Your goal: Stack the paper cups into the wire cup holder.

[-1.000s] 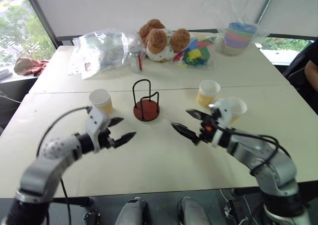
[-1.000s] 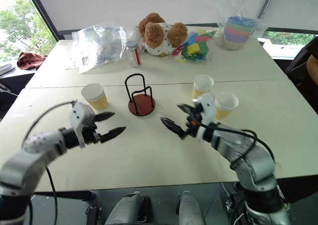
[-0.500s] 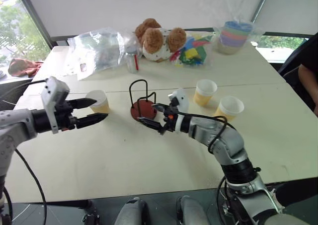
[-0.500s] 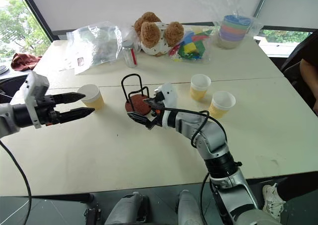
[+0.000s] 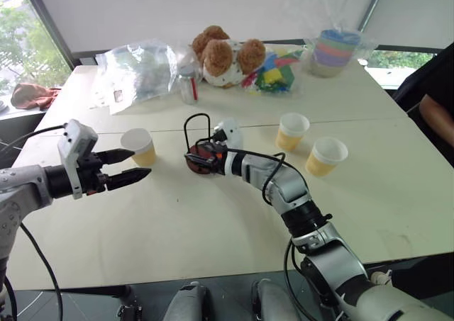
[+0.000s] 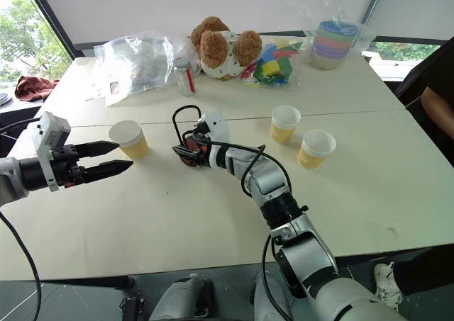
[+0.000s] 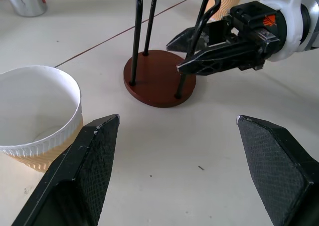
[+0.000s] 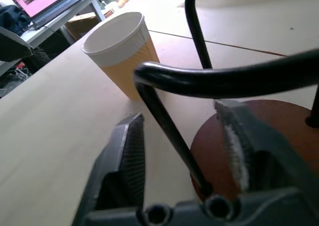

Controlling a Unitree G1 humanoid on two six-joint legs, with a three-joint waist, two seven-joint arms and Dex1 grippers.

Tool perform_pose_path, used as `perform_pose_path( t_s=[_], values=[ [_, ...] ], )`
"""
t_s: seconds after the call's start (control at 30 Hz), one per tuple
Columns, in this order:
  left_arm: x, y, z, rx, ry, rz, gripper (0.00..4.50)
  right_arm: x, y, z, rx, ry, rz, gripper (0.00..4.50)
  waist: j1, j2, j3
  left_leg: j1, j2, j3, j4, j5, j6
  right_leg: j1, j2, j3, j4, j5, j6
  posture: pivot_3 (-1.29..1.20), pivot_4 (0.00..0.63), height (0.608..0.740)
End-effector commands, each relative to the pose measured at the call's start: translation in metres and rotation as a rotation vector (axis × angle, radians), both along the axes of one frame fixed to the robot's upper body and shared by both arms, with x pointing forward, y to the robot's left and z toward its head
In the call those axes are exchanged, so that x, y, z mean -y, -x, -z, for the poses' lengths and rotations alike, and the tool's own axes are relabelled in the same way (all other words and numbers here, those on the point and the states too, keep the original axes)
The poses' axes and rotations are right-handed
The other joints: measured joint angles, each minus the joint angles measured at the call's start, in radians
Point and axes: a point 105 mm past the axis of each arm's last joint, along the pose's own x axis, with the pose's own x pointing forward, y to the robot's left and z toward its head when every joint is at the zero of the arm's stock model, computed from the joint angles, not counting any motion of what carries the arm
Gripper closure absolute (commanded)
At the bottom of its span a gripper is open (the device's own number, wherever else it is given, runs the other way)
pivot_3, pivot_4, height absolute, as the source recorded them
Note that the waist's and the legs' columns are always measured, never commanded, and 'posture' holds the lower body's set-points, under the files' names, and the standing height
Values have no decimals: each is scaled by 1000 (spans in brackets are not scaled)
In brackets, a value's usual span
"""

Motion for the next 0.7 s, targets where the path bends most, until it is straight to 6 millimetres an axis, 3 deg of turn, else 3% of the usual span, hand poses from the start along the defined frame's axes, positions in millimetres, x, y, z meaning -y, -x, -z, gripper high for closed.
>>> perform_pose_path(
  t_s=[0.03,0.07,0.3,0.5,0.7],
  values=[
    [1,-2,-5,44,-10,2,602,-9,4,-26,102,-33,-38,4033,-2,0,0,0,0,0,0,0,0,0,0,0,0,0,0,0,150,740],
    [3,-2,-5,44,-10,5,602,-10,5,-28,120,-27,-48,4390,-2,0,0,0,0,0,-1,1,-1,0,0,0,0,0,0,0,150,740],
    [13,1,-3,25,-17,60,602,-3,26,-45,250,29,-169,4390,-12,0,0,0,0,0,-1,0,-1,-1,0,0,1,0,0,0,150,740],
    [36,14,-11,-21,-2,203,602,62,92,-45,343,191,-481,4390,10,0,0,-1,0,0,-1,-3,5,1,-1,0,-3,0,0,0,150,740],
    [52,12,-7,-46,17,277,602,99,117,-25,288,297,-592,4390,6,-1,0,0,0,1,0,-4,7,2,0,0,-3,0,0,0,150,740]
  ],
)
